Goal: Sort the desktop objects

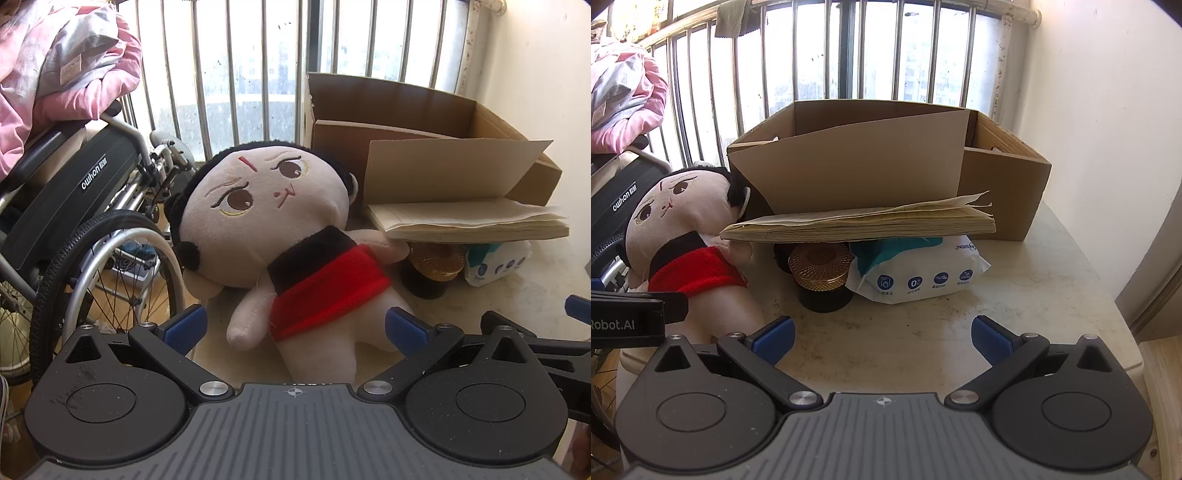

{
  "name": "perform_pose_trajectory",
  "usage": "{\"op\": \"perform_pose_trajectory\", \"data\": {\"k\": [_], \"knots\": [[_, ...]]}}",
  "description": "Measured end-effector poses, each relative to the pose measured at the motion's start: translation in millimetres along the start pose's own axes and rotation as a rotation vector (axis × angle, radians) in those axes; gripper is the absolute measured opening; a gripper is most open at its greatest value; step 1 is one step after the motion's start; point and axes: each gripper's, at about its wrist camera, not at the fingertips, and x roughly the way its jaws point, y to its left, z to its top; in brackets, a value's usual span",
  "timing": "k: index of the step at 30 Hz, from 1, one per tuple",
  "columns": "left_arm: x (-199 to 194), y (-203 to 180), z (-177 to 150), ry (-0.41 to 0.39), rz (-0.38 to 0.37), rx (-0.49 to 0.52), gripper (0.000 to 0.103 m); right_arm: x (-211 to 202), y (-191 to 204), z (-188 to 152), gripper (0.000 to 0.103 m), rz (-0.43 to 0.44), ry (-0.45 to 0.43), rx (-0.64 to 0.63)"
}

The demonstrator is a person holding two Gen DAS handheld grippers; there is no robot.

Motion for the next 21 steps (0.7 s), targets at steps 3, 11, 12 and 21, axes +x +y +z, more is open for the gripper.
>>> {"op": "perform_pose_trajectory", "data": {"k": [3,11,12,21], "knots": [[0.2,-0.6,0.0,0.001,0.002,0.003,0.103,-0.2,-0.8,0.3,0.103,-0.001,-0.002,0.002],[0.5,-2.1,-0.3,0.001,0.006,0.008,0.103,-0.9,-3.7,2.4,0.103,-0.005,-0.012,0.013],[0.5,-2.4,0.1,0.0,0.006,0.01,0.103,-0.8,-4.3,3.1,0.103,-0.007,-0.012,0.014],[1.7,-9.1,8.0,-0.012,0.016,0.028,0.103,-3.0,-14.1,8.3,0.103,-0.009,-0.059,0.017]]}}
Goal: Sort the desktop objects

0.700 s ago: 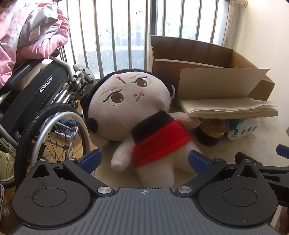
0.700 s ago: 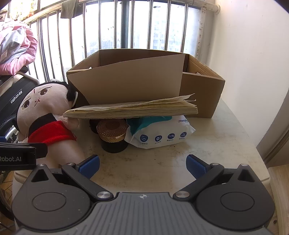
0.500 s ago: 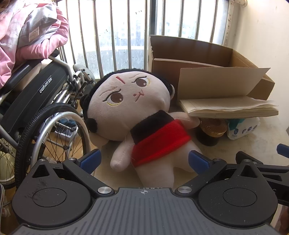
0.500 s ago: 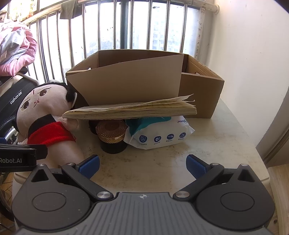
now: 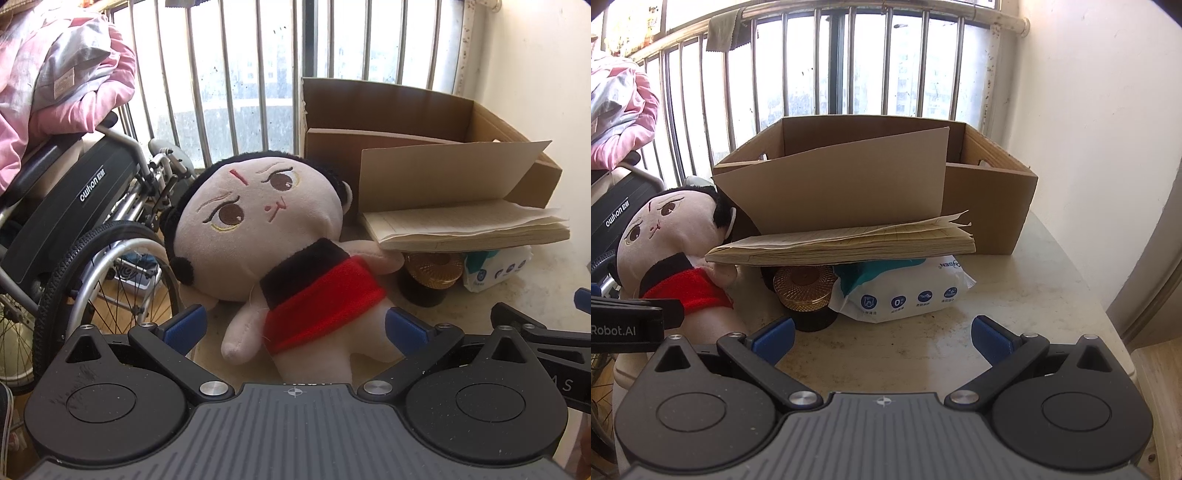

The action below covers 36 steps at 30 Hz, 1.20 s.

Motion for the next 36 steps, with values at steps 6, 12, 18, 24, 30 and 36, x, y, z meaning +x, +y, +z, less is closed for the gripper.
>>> {"op": "perform_pose_trajectory", "data": {"k": [6,12,18,24,30,36], "knots": [[0.9,-7.6,10.2,-0.033,-0.003,0.033,0.103,-5.8,-18.5,10.1,0.103,0.008,-0.108,-0.011],[2.1,-18.0,26.0,-0.117,-0.022,0.13,0.103,-17.6,-55.2,28.9,0.103,0.021,-0.3,0.041],[-1.6,-26.3,42.6,-0.25,-0.058,0.229,0.103,-5.2,-83.9,69.4,0.103,0.047,-0.417,0.096],[12.1,-23.4,62.1,-0.28,-0.153,0.209,0.103,43.5,-88.5,91.1,0.091,0.089,-0.367,0.099],[30.7,-11.7,68.6,-0.236,-0.321,0.11,0.102,64.8,-81.9,53.6,0.071,0.137,-0.214,0.06],[40.7,-10.7,71.7,-0.177,-0.375,0.066,0.102,57.7,-92.5,21.3,0.067,0.199,-0.174,0.14]]}}
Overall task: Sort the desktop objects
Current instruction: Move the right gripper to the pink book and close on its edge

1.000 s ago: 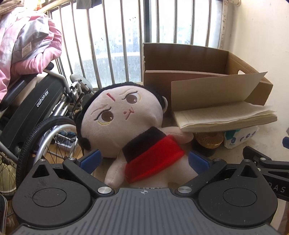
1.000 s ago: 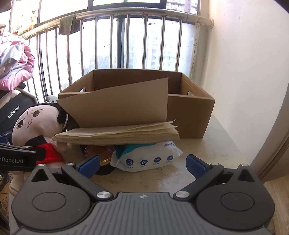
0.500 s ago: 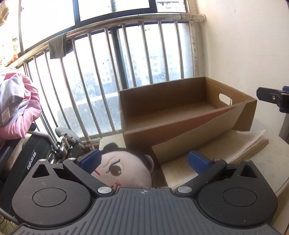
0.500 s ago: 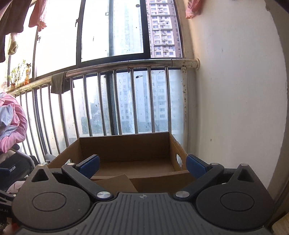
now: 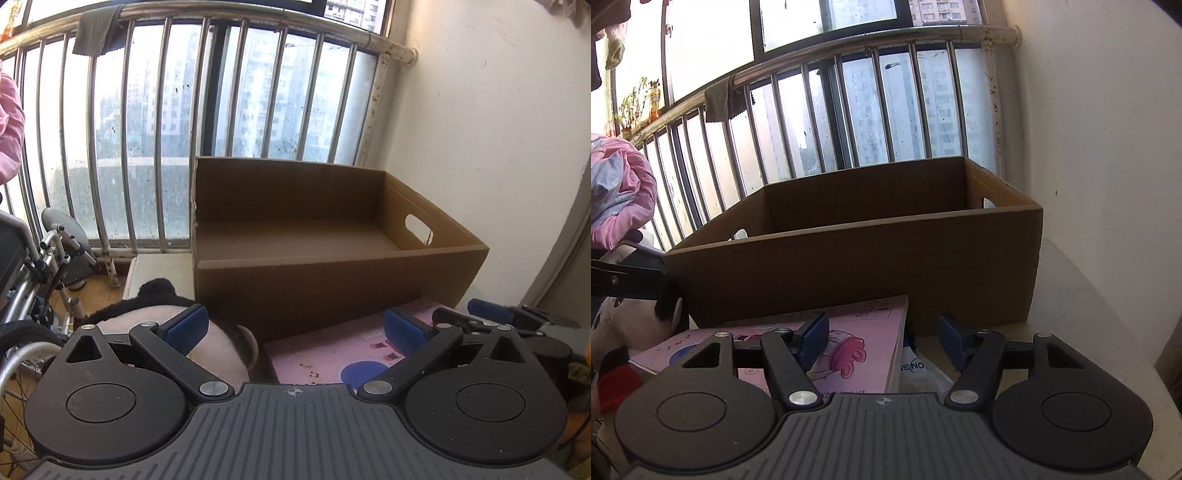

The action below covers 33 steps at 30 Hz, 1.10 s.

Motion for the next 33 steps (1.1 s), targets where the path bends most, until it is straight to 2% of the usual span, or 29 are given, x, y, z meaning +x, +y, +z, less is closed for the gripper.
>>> {"op": "perform_pose_trajectory", "data": {"k": [6,8,15,21,24,29,33], "knots": [[22.7,-10.2,-5.9,0.161,-0.079,-0.018,0.102,-0.6,-10.2,-3.2,0.065,0.029,-0.007,0.011],[30.2,-12.3,-8.7,0.204,-0.058,-0.022,0.103,-0.1,-13.6,-4.8,0.065,0.038,-0.006,0.017],[40.0,-24.9,-10.2,0.276,0.036,0.04,0.103,6.4,-30.7,-11.0,0.063,0.077,0.007,0.066],[42.9,-29.6,-8.9,0.305,0.041,0.021,0.103,6.9,-41.8,-13.0,0.062,0.125,0.019,0.114],[41.7,-34.7,-11.8,0.324,0.002,0.009,0.103,3.8,-43.5,-14.9,0.062,0.146,0.025,0.132],[32.6,-45.3,-26.1,0.319,-0.036,0.032,0.103,2.6,-43.4,-19.2,0.062,0.174,0.044,0.155],[23.8,-52.3,-36.3,0.273,-0.019,0.086,0.103,4.7,-43.9,-18.2,0.059,0.189,0.054,0.181]]}}
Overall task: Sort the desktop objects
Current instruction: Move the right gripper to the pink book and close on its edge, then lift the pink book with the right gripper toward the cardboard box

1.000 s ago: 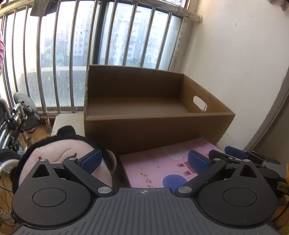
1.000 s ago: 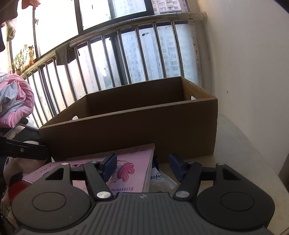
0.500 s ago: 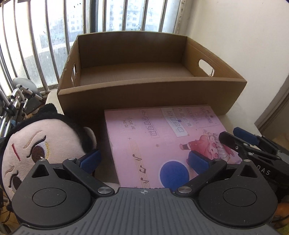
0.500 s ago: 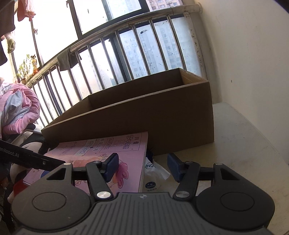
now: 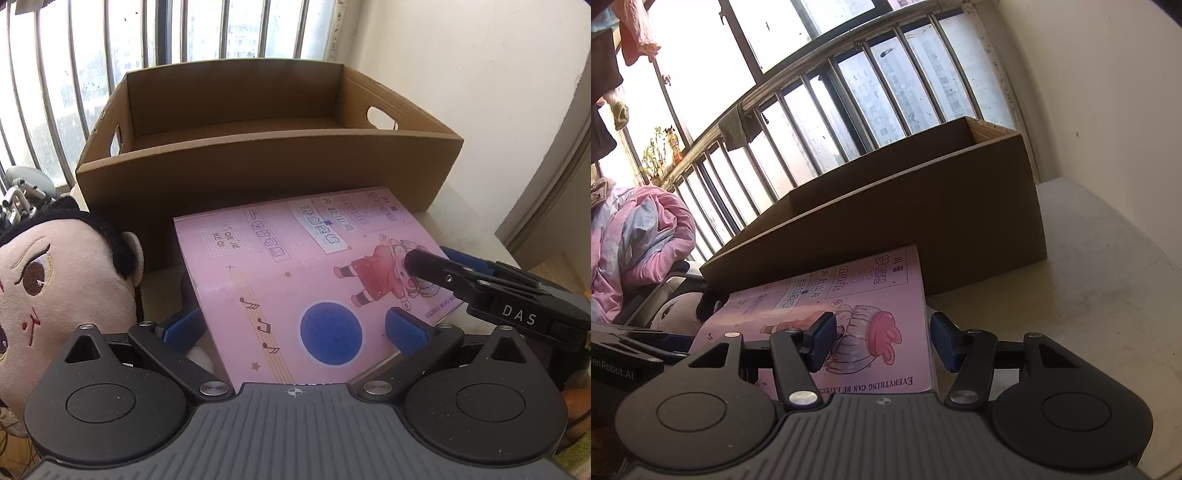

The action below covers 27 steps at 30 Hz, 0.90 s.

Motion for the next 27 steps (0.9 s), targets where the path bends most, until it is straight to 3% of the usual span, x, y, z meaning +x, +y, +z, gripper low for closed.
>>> {"op": "perform_pose_trajectory", "data": {"k": [11,16,27], "knots": [[0.8,-8.4,-6.7,-0.092,0.034,0.033,0.103,1.5,-1.2,1.8,0.058,-0.017,0.015,0.016],[3.4,-8.1,-5.1,-0.092,0.036,0.035,0.103,-3.0,-10.7,-3.5,0.059,-0.009,0.032,0.085],[5.6,-10.9,-5.4,-0.091,0.063,0.055,0.103,-12.4,2.9,-11.4,0.058,-0.028,0.03,0.034]]}}
